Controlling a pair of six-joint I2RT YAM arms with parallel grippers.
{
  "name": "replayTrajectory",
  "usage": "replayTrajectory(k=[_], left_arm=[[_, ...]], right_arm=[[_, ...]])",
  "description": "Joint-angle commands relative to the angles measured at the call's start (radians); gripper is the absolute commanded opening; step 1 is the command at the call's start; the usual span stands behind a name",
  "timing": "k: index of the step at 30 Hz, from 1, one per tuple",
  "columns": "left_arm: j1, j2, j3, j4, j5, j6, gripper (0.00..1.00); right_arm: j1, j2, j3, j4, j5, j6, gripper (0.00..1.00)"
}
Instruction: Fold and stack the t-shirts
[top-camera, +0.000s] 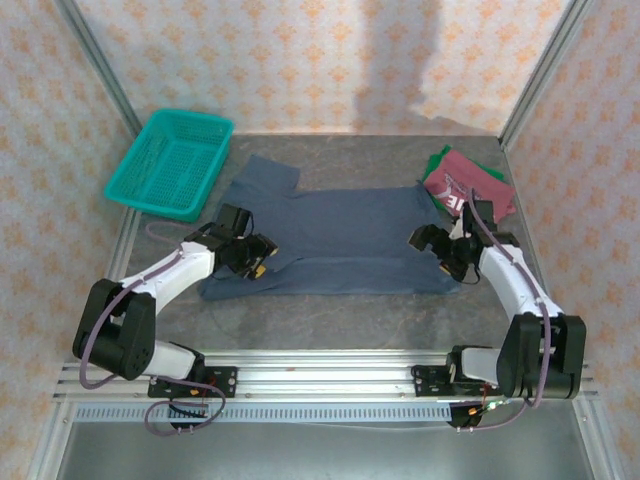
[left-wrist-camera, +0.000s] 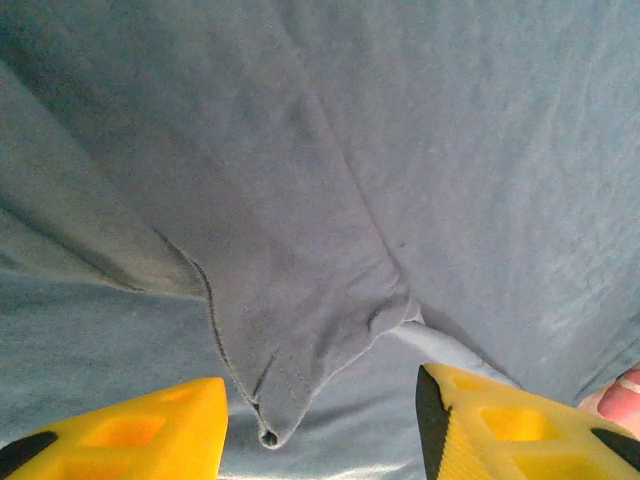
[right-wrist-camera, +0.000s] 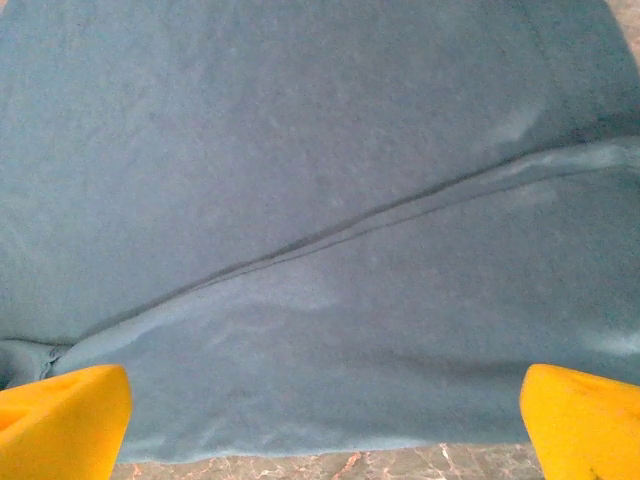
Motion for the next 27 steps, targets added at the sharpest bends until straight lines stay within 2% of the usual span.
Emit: replayTrajectory(k=[1,18,23,27], left_arm=[[-0.008,-0.016,-0.009,-0.007,-0.017,-0.036,0.52],[-0.034,0.051,-0.032,0.034,-0.026,-0.082,0.5],[-0.042,0.09,-0.026,0.111,-0.046,-0.113,0.4],[-0.042,0.13,-0.011,0.175,-0.054,-0.133,0.24]], right_arm=[[0.013,0.05,0.063,0.026,-0.016,0.009,1.0],[0.074,0.22,0.14,0.082,-0.022,0.021,0.97],[0.081,0.253,0.141,0.102,-0.03,0.032,0.94],[0.088,0.275,0.131,0.123,-0.039,0.041,0.89]])
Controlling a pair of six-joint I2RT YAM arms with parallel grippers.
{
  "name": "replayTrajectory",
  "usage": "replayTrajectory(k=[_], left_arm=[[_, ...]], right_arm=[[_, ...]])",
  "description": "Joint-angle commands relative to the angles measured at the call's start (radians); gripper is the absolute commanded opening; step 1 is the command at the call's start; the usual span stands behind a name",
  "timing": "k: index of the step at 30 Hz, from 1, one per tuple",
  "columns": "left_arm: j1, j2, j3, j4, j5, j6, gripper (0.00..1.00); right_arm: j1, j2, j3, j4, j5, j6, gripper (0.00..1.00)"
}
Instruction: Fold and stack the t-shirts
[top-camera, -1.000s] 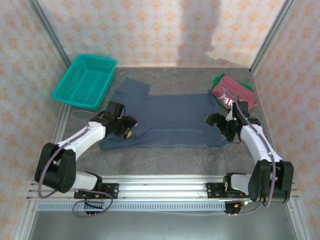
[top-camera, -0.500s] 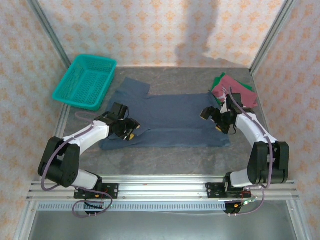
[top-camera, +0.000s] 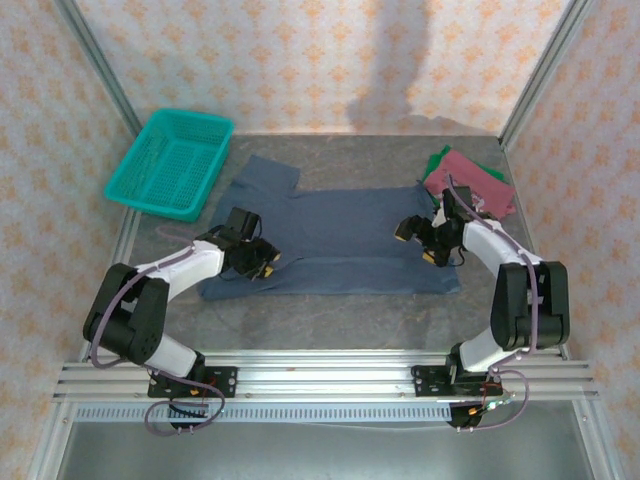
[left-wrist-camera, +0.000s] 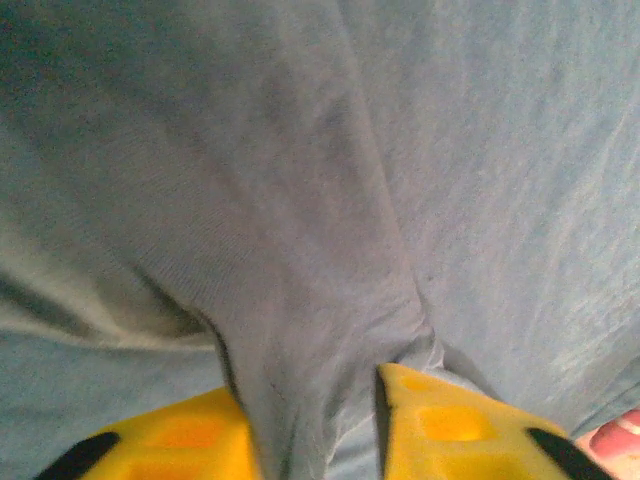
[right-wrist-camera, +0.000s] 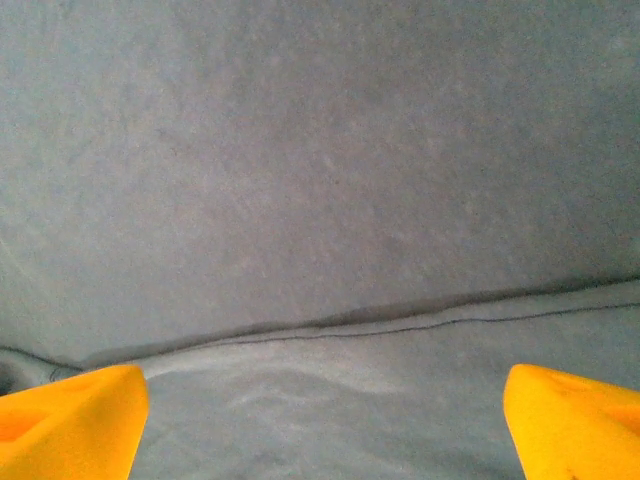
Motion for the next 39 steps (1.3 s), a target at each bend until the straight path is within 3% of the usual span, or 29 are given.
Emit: replayTrajectory(k=[1,4,7,15,28,34,36,39], left_arm=[[-0.007,0.031,0.016,0.065,-0.038,-0.027,0.18],[-0.007,0.029,0.049,0.034,-0.051,-0.001,0.05],[-0.006,0.039,0.106,-0.025,-0.061,0.049,0.0],[-0.007,0.174,0.357,-0.26,-0.079,0.285,0.0],[-0.017,0.531,0.761,-0.579,-0.12,0.644,0.0],[-0.018,0.571,0.822,-0.624,-0.168,0.706,0.01],[-0.018,0.582,0.844,-0.634,-0.17,0.721,0.08],[-0.017,0.551,0.836,-0.604,-0.197,0.705,0.4]], right_arm=[[0.012,0.022,0.015,0.036,-0.01,0.01,0.88],[0.017,0.04,-0.001,0.05,-0.007,0.017,0.83],[0.023,0.06,-0.019,0.054,0.017,0.017,0.8],[0.028,0.127,-0.037,0.023,0.074,-0.001,0.75],[0.031,0.153,-0.058,0.008,0.097,-0.008,0.74],[0.031,0.142,-0.062,0.003,0.096,-0.002,0.74],[0.031,0.14,-0.059,0.003,0.094,-0.001,0.74],[0.032,0.132,-0.058,-0.004,0.096,-0.001,0.74]])
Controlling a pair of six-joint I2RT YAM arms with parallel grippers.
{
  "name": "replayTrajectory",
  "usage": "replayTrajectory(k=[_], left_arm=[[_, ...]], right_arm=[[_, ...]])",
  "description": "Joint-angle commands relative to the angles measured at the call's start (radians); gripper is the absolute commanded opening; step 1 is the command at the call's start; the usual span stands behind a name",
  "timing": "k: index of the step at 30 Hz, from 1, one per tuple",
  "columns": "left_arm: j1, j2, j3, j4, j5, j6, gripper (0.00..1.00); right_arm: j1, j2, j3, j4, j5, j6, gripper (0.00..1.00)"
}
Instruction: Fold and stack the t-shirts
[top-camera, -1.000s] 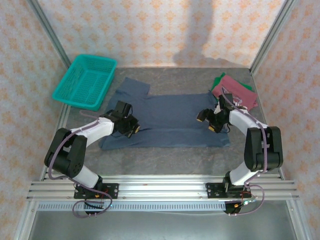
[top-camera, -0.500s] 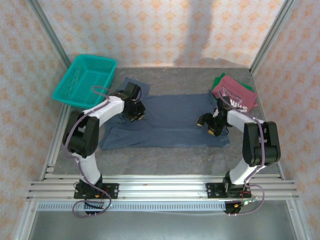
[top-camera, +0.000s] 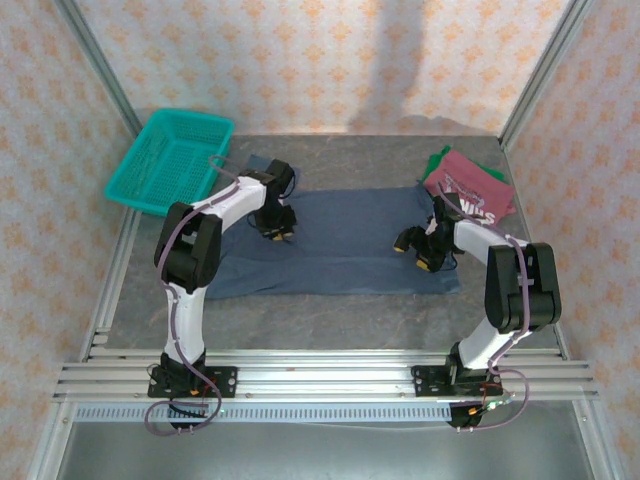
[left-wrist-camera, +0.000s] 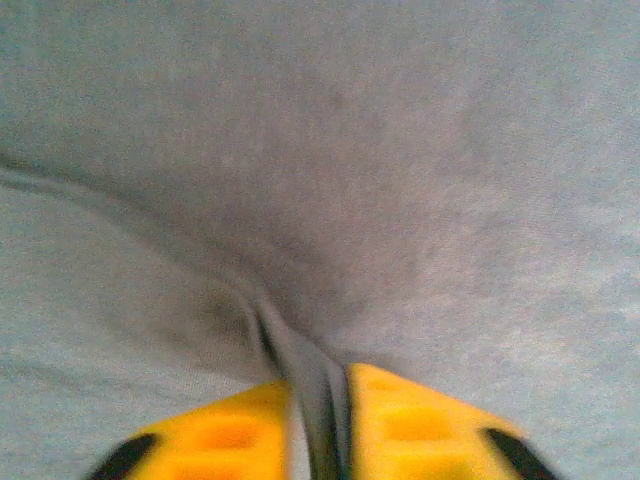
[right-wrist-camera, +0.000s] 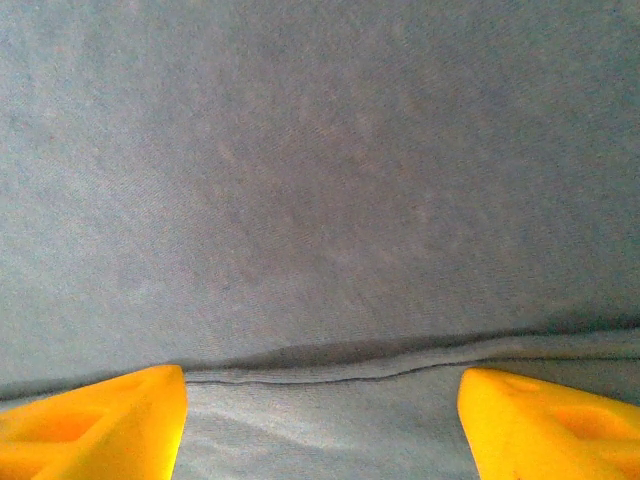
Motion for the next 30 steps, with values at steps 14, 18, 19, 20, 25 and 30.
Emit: replayTrajectory(k=[14,18,19,20,25,30], left_arm=[[0.006,-0.322,-0.161,0.339,0.019,-0.216,0.72],[0.011,-0.477,-0.283,0.274,-0.008,-0.188,0.77],[0.013,-0.511,-0.319,0.253,-0.024,-0.179,0.77],[0.018,-0.546,-0.354,0.238,-0.035,-0.177,0.77],[0.079,-0.682,-0.584,0.21,-0.06,-0.223,0.75],[0.146,-0.754,-0.748,0.243,-0.102,-0.22,0.72]], right_arm=[[0.006,-0.152,-0.042,-0.144,0.168,-0.028,0.78],[-0.004,-0.264,0.014,-0.227,0.236,-0.029,0.82],[-0.006,-0.276,0.033,-0.245,0.239,-0.029,0.83],[-0.005,-0.285,0.044,-0.258,0.239,-0.029,0.83],[-0.007,-0.293,0.072,-0.331,0.272,-0.01,0.84],[-0.014,-0.292,0.0,-0.251,0.221,0.022,0.81]])
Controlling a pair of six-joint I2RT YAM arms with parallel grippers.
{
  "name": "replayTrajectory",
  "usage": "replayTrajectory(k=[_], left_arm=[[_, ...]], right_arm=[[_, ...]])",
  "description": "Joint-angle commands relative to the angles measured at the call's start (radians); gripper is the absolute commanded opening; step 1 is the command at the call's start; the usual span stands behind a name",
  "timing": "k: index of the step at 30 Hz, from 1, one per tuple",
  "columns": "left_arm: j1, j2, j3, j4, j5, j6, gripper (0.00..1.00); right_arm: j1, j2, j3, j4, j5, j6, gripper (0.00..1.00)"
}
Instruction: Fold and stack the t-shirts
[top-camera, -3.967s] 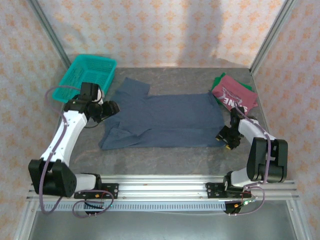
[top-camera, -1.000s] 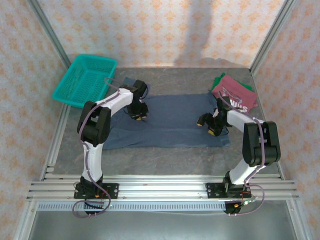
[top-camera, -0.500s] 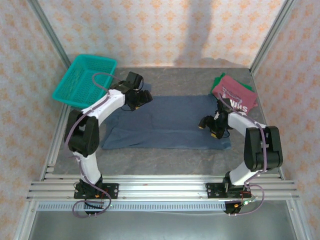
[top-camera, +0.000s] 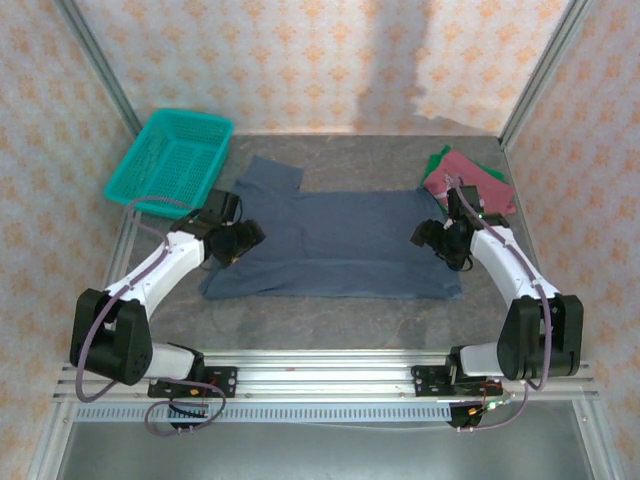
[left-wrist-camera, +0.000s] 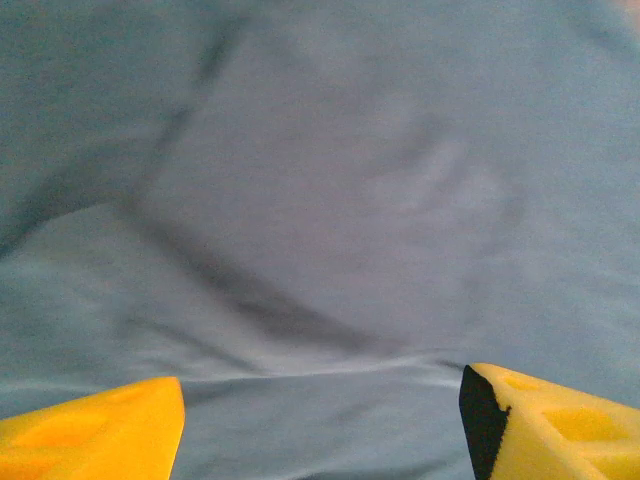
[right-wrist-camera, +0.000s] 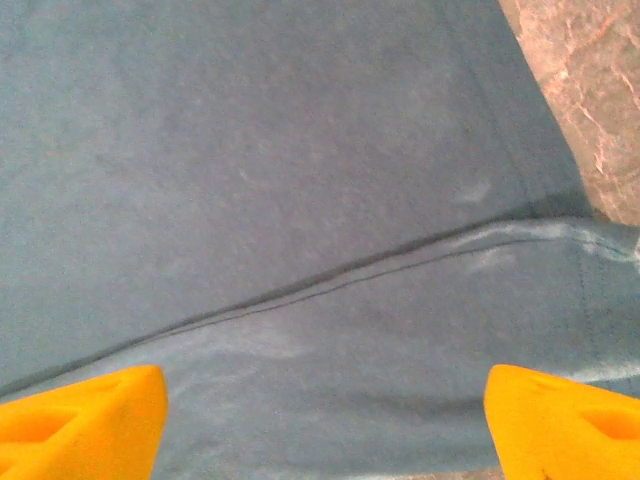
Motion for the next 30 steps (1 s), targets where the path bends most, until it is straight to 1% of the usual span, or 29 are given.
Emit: replayTrajectory(k=[1,5,7,10,15,19,24,27,30], left_arm=[[0.023,-0.025,-0.055,-0.023,-0.069,0.002,0.7],[0.04,0.013,-0.099,-0.036,-0.122,0.016,0.65],[0.043,0.035,-0.117,-0.05,-0.154,0.02,0.61],[0.043,0.066,-0.137,-0.069,-0.167,0.037,0.58],[0.043,0.052,-0.204,-0.099,-0.17,0.048,0.56],[0.044,-0.023,-0.287,-0.124,-0.151,0.043,0.55],[0.043,-0.166,-0.395,-0.191,-0.115,0.001,0.55],[0.008,-0.278,-0.446,-0.218,-0.105,-0.076,0.56],[0.005,-0.344,-0.489,-0.253,-0.085,-0.14,0.59]], right_arm=[[-0.005,0.008,-0.066,0.037,-0.024,0.037,0.8],[-0.006,0.09,-0.134,0.104,-0.026,0.077,0.75],[-0.006,0.116,-0.183,0.141,0.008,0.106,0.7],[-0.006,0.129,-0.23,0.147,0.082,0.125,0.67],[-0.003,0.1,-0.284,0.109,0.134,0.136,0.67],[-0.003,0.082,-0.31,0.053,0.149,0.136,0.67],[0.025,0.019,-0.343,0.018,0.117,0.184,0.66],[0.044,-0.007,-0.364,-0.008,0.098,0.222,0.66],[0.051,-0.035,-0.37,-0.04,0.088,0.227,0.64]])
